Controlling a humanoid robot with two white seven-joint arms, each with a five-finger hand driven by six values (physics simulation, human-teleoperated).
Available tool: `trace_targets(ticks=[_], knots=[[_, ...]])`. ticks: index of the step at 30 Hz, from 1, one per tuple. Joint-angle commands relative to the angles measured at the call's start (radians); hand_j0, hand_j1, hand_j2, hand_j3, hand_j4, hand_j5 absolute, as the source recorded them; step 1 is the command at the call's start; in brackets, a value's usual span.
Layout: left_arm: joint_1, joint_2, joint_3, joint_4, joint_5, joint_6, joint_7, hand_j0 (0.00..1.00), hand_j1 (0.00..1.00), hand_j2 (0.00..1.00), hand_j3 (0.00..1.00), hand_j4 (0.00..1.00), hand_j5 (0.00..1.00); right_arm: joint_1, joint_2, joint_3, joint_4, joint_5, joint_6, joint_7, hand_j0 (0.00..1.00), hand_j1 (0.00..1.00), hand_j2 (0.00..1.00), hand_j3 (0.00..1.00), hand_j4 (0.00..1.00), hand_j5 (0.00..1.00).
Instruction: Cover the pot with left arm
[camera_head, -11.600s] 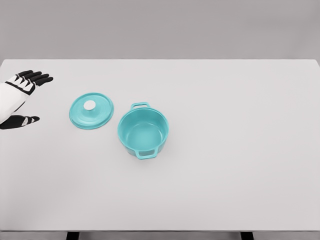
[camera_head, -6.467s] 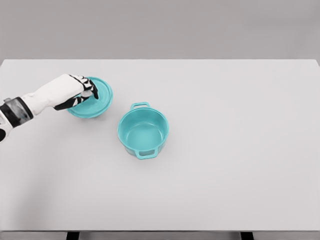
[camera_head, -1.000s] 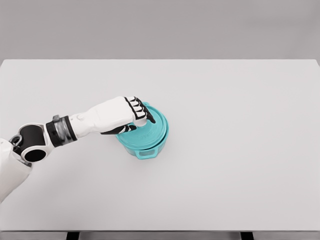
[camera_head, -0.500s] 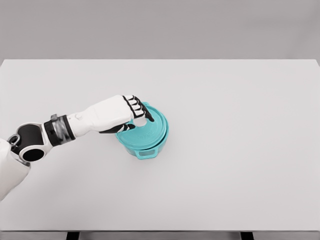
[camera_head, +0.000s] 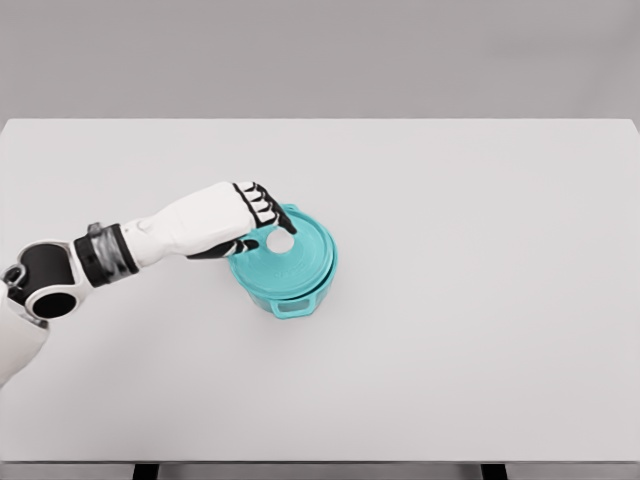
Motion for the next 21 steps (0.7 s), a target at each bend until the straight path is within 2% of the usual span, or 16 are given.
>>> trace_targets(ticks=[1, 4, 6, 8, 10, 13, 17, 21], knots=[[0.0, 0.014, 0.011, -0.002, 0.008, 0.001, 0.001, 0.69, 0.69, 0.69, 0.69, 0.69, 0.69, 0.0, 0.0, 0.0, 0.001, 0.0, 0.0, 0.0, 1.0, 1.0, 1.0, 1.0, 1.0, 1.0], [-0.002, 0.06, 0.045, -0.004, 0.018, 0.001, 0.001, 0.7, 0.7, 0.7, 0.7, 0.7, 0.7, 0.0, 0.0, 0.0, 0.0, 0.0, 0.0, 0.0, 1.0, 1.0, 1.0, 1.0, 1.0, 1.0], [0.005, 0.135, 0.085, -0.01, 0.042, 0.001, -0.001, 0.7, 0.7, 0.7, 0.7, 0.7, 0.7, 0.0, 0.0, 0.0, 0.0, 0.0, 0.0, 0.0, 1.0, 1.0, 1.0, 1.0, 1.0, 1.0], [0.011, 0.224, 0.151, -0.01, 0.054, 0.001, -0.004, 0.85, 0.85, 0.85, 0.85, 0.85, 0.85, 0.0, 0.0, 0.0, 0.001, 0.0, 0.0, 0.0, 1.0, 1.0, 1.0, 1.0, 1.0, 1.0], [0.018, 0.261, 0.228, -0.002, 0.054, 0.001, -0.009, 1.0, 1.0, 1.0, 1.0, 1.0, 1.0, 0.0, 0.0, 0.0, 0.001, 0.0, 0.0, 0.0, 1.0, 1.0, 1.0, 1.0, 1.0, 1.0], [0.037, 0.292, 0.284, 0.006, 0.051, 0.001, -0.01, 1.0, 1.0, 1.0, 1.0, 1.0, 1.0, 0.0, 0.0, 0.0, 0.001, 0.0, 0.0, 0.0, 1.0, 1.0, 1.0, 1.0, 1.0, 1.0], [0.041, 0.292, 0.284, 0.045, 0.039, 0.001, -0.013, 1.0, 1.0, 1.0, 1.0, 1.0, 1.0, 0.0, 0.0, 0.0, 0.0, 0.0, 0.0, 0.0, 1.0, 1.0, 1.0, 1.0, 1.0, 1.0], [0.04, 0.287, 0.284, 0.039, 0.039, 0.001, -0.012, 1.0, 1.0, 1.0, 1.0, 1.0, 1.0, 0.0, 0.0, 0.0, 0.001, 0.0, 0.0, 0.0, 1.0, 1.0, 1.0, 1.0, 1.0, 1.0]])
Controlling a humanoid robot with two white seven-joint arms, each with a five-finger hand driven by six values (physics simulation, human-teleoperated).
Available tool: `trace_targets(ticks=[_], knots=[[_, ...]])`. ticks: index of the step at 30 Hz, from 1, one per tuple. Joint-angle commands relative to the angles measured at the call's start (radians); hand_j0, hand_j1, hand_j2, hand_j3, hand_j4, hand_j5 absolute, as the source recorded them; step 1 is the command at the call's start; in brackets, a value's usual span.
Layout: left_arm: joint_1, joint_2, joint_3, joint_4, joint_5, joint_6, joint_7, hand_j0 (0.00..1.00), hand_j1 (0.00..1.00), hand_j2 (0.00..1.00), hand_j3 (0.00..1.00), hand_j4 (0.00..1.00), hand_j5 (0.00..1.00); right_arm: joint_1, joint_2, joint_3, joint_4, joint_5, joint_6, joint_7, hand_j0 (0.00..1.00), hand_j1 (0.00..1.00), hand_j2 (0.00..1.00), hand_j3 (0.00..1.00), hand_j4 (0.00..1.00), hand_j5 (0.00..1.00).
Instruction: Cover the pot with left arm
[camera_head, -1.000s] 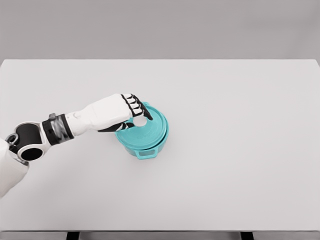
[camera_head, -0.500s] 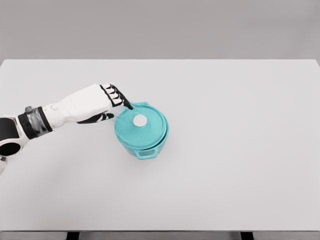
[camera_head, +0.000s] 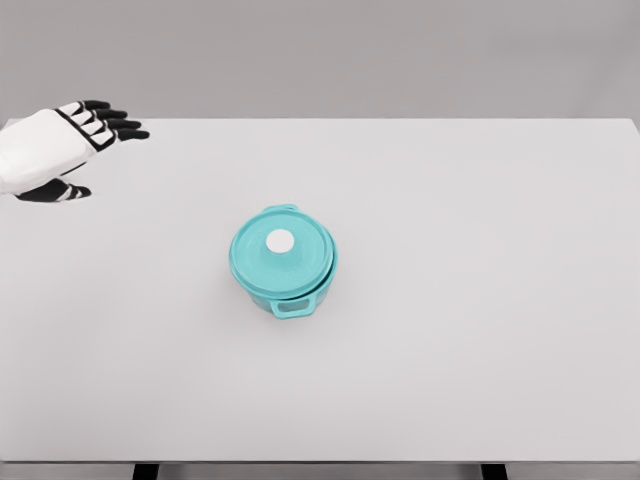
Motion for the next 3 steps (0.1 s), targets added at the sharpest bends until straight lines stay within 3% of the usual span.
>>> trace_targets(ticks=[1, 3], knots=[[0.0, 0.002, 0.004, 0.001, 0.005, 0.001, 0.0, 1.0, 1.0, 1.0, 1.0, 1.0, 1.0, 0.0, 0.0, 0.0, -0.001, 0.0, 0.0, 0.0, 1.0, 1.0, 1.0, 1.0, 1.0, 1.0], [0.002, 0.002, 0.004, 0.002, 0.005, 0.001, 0.0, 1.0, 1.0, 1.0, 1.0, 1.0, 1.0, 0.0, 0.0, 0.0, -0.001, 0.0, 0.0, 0.0, 1.0, 1.0, 1.0, 1.0, 1.0, 1.0]])
